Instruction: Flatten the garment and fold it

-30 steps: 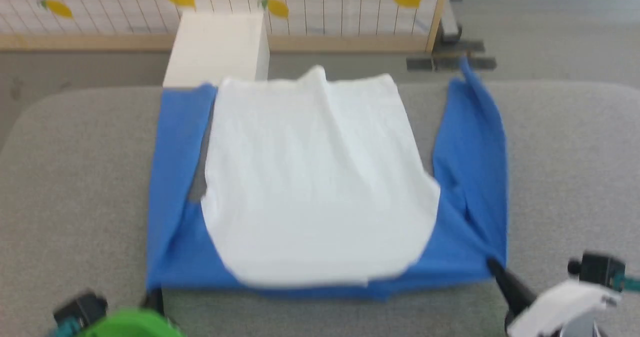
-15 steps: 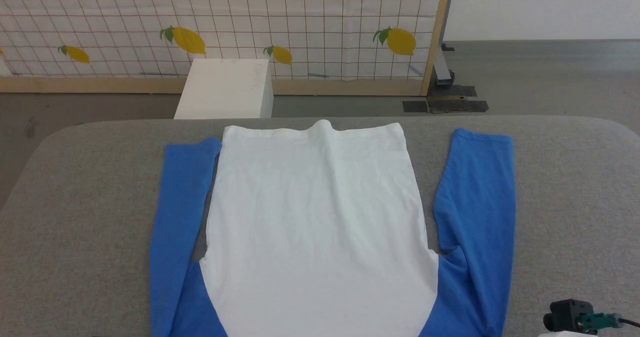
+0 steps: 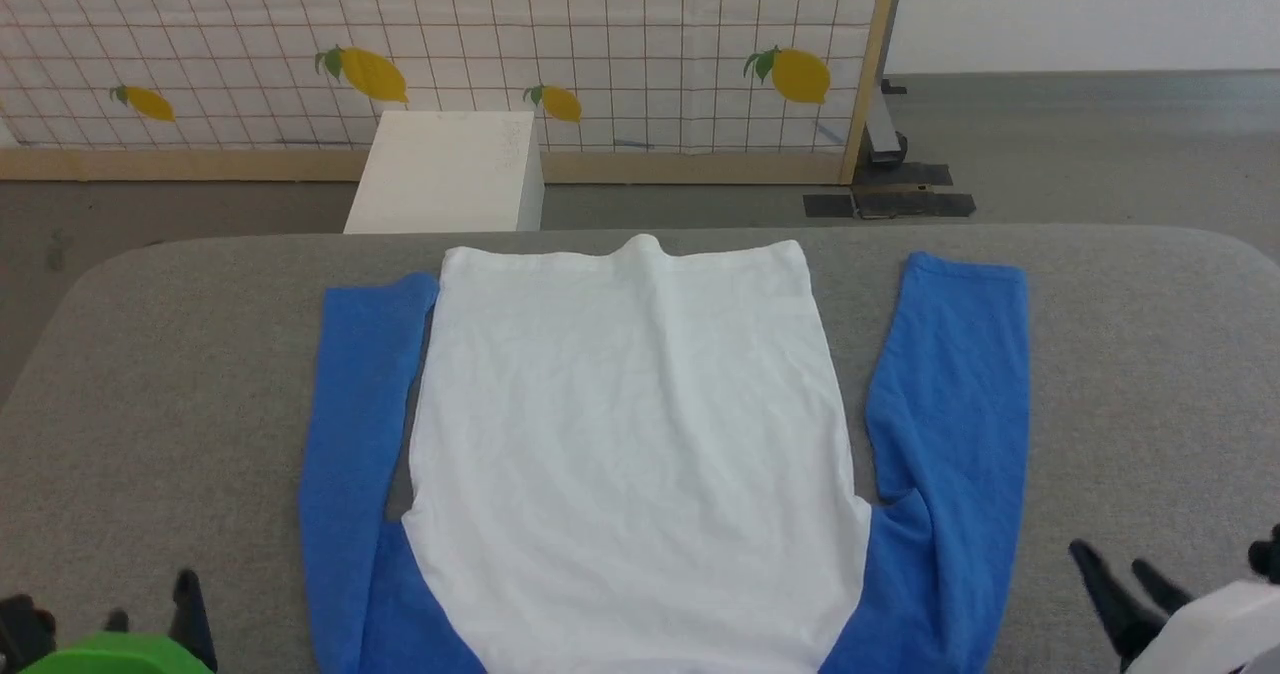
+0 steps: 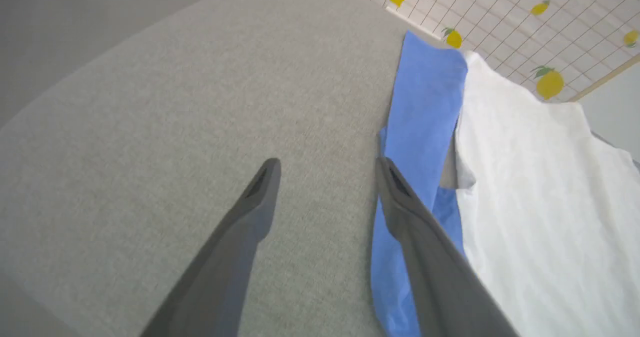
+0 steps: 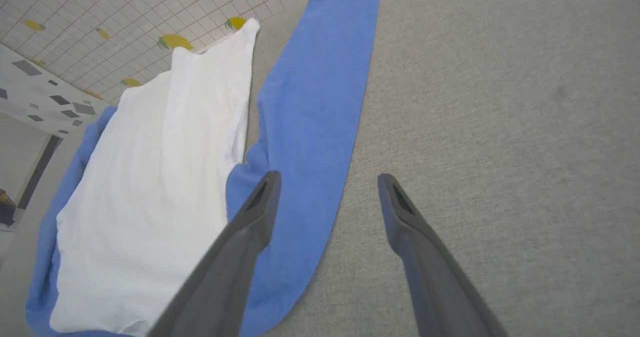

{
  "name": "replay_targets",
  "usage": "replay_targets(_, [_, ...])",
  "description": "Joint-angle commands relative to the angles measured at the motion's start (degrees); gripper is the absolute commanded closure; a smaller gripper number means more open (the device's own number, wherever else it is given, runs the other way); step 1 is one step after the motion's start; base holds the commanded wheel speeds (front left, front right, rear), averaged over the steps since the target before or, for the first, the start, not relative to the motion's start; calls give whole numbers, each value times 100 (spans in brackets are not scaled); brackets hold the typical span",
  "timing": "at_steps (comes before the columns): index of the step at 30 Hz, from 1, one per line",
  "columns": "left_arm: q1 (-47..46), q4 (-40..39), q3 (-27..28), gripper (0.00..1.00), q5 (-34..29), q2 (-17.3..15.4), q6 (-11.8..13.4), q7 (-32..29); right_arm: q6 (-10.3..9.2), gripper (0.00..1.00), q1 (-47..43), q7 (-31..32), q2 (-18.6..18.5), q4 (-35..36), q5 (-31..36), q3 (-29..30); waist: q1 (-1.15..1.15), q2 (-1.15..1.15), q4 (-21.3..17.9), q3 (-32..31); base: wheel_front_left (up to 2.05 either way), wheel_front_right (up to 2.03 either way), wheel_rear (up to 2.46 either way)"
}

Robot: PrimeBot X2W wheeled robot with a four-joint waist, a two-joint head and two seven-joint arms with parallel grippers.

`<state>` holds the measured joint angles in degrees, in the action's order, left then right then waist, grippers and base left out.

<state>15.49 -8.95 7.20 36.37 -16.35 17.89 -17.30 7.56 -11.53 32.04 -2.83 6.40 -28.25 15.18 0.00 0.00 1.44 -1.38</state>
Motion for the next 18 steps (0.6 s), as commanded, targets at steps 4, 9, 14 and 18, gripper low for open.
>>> replay_targets(4, [-584, -237, -14, 0, -282, -62, -656, 1301, -8, 0, 1087, -190, -5, -3, 415, 436, 0, 0, -30, 331, 0, 0, 0])
replay_targets(9, [-1108, 30, -253, 0, -826, -94, -1207, 2815, -8, 0, 2693, -289, -5, -625, 1132, 627, 0, 0, -83, 890, 0, 0, 0])
replay_targets(14, [-1720, 256, -388, 0, -1249, 30, -1521, 3207, -8, 0, 4287, -69, -5, -1540, 1913, 756, 0, 0, 8, 1680, 0, 0, 0])
replay_targets(18, [-2085, 247, -366, 0, -1450, 212, -1728, 3226, -8, 0, 5313, 278, -10, -2215, 2502, 1001, 0, 0, 131, 2251, 0, 0, 0])
